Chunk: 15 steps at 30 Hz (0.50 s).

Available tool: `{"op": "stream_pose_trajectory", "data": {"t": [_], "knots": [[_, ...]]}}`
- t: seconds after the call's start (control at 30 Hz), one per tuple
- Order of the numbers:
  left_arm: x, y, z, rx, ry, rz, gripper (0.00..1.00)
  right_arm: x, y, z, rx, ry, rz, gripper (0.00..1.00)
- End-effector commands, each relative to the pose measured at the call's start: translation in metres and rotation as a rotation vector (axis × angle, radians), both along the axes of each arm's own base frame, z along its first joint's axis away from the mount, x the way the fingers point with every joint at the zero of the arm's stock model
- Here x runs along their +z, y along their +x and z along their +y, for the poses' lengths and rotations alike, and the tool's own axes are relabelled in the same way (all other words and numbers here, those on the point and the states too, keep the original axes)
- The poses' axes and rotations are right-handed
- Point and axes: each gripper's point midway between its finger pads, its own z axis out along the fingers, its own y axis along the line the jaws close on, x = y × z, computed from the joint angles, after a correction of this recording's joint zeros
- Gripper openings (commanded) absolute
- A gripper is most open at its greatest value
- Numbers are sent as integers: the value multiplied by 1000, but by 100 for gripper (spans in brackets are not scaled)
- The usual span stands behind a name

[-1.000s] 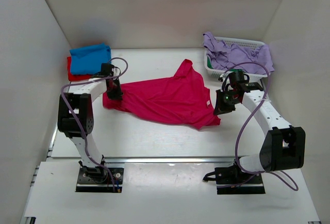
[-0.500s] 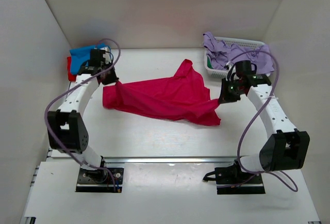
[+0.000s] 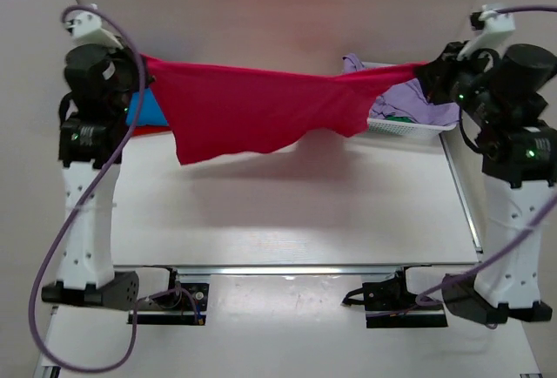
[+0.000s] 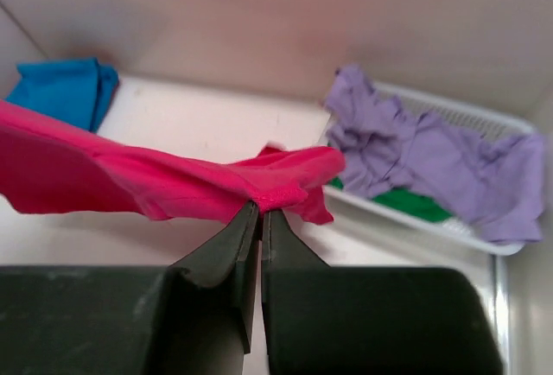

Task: Fold and stack the t-shirts
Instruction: Flatten out the tshirt

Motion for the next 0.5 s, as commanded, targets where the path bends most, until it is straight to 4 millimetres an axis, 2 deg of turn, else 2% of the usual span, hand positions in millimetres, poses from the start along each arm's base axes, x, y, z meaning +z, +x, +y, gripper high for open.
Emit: {"op": "stream_pose_trajectory", "data": {"t": [0.0, 0.07, 0.2, 0.27, 0.3, 0.37, 0.4, 0.47], "knots": [[62, -59, 18, 106, 44, -139, 0, 47, -28, -3, -8, 27, -156, 0], [81, -84, 15, 111, 40, -186, 0, 59, -44, -2, 2, 60, -208, 0], [68, -101, 24, 149, 49, -169, 0, 80, -70, -3, 7, 75, -282, 0], [70, -115, 28, 160, 37, -187, 0, 93, -85, -1, 24, 73, -339, 0], [70, -116, 27, 154, 27, -189, 0, 96, -88, 1, 32, 70, -355, 0], [85, -130, 28, 153, 14, -230, 0, 111, -106, 7, 68, 88, -404, 0], [97, -135, 27, 148, 6, -254, 0, 114, -107, 8, 73, 92, -415, 0], [108, -140, 24, 138, 2, -274, 0, 130, -119, 13, 109, 110, -464, 0]]}}
